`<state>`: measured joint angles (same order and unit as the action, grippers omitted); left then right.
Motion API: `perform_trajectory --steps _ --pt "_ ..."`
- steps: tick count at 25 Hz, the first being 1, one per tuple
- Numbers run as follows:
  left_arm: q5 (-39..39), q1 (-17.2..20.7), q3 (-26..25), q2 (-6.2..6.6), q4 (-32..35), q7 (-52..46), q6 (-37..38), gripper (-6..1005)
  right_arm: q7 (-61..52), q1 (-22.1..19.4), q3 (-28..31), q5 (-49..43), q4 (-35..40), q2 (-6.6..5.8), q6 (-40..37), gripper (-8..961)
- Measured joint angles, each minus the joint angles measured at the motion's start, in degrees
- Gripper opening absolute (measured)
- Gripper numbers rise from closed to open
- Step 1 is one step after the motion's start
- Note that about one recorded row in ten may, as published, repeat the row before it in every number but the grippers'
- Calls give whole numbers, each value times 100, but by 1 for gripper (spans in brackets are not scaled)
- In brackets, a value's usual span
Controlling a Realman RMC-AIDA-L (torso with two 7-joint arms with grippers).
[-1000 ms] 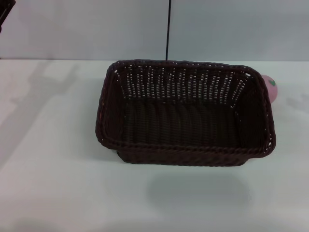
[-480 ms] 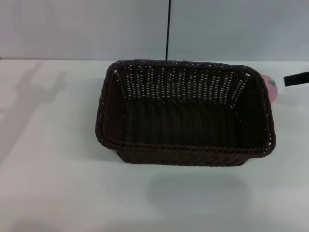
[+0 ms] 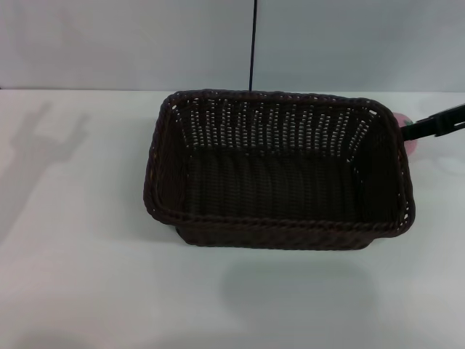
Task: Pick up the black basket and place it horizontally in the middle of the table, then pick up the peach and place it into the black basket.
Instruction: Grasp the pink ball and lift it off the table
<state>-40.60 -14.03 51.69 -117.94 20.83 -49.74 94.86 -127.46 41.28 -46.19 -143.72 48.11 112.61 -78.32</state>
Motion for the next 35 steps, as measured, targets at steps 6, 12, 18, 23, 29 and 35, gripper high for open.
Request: perform_trajectory --steps 6,12,18,23,29,35 --pt "0 22 -111 0 -39 -84 71 834 -21 151 -73 -326 -158 190 335 562" --pt "-1 56 -176 0 -70 -90 112 834 -130 280 -79 -699 -199 342 620 557" --pt "-1 93 -203 0 -71 -90 122 834 -133 307 -82 -705 -204 364 676 520" --pt "-1 114 -227 0 -71 -137 139 834 -137 310 -84 -711 -207 378 733 359" --pt "-1 122 -238 0 -71 -141 168 834 -142 305 -84 -717 -207 393 739 196" --pt "-1 131 -239 0 -73 -142 173 834 -148 256 -44 -707 -154 410 724 121"
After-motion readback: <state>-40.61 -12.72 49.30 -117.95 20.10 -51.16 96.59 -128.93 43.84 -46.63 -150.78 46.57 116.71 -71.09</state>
